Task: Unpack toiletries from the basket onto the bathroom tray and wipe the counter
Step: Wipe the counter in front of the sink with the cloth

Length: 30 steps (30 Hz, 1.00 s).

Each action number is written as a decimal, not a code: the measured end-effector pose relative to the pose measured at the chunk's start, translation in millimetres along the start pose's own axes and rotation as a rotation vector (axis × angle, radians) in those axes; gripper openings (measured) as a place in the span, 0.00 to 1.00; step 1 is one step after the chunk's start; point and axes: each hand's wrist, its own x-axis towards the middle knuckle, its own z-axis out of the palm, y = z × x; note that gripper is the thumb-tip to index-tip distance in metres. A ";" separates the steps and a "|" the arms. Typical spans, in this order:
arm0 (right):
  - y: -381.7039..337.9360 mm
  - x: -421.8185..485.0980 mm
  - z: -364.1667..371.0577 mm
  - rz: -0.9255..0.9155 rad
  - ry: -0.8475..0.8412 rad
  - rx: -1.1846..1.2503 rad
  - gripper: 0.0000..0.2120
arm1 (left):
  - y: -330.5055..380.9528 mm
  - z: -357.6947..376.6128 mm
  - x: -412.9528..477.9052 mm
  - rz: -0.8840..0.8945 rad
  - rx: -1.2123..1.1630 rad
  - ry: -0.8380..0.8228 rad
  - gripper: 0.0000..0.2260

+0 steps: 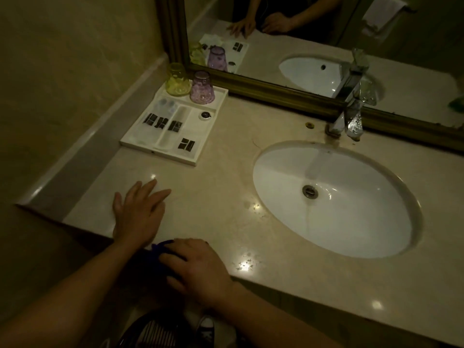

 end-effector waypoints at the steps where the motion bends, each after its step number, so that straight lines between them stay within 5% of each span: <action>1: 0.2 4.3 -3.1 0.019 0.020 0.051 0.19 | -1.2 -2.5 1.2 -0.016 -0.049 0.004 0.20; 6: 28.4 15.4 -36.9 0.107 0.199 -0.002 0.19 | -16.4 -15.4 3.8 0.090 0.020 -0.053 0.18; 12: 73.9 7.4 -35.5 0.160 -0.157 -0.258 0.25 | -13.7 -9.2 0.6 -0.032 0.177 -0.006 0.20; 19: 143.7 55.6 -55.7 0.669 -0.001 -0.357 0.29 | -8.8 0.7 1.5 -0.139 0.196 0.008 0.25; 23: 119.5 55.9 -38.7 0.635 0.021 -0.354 0.28 | -17.7 2.2 5.1 -0.210 0.225 0.028 0.25; 30: 64.3 80.9 1.6 0.235 -0.188 -0.271 0.27 | -19.0 -0.9 10.1 -0.384 0.212 0.077 0.26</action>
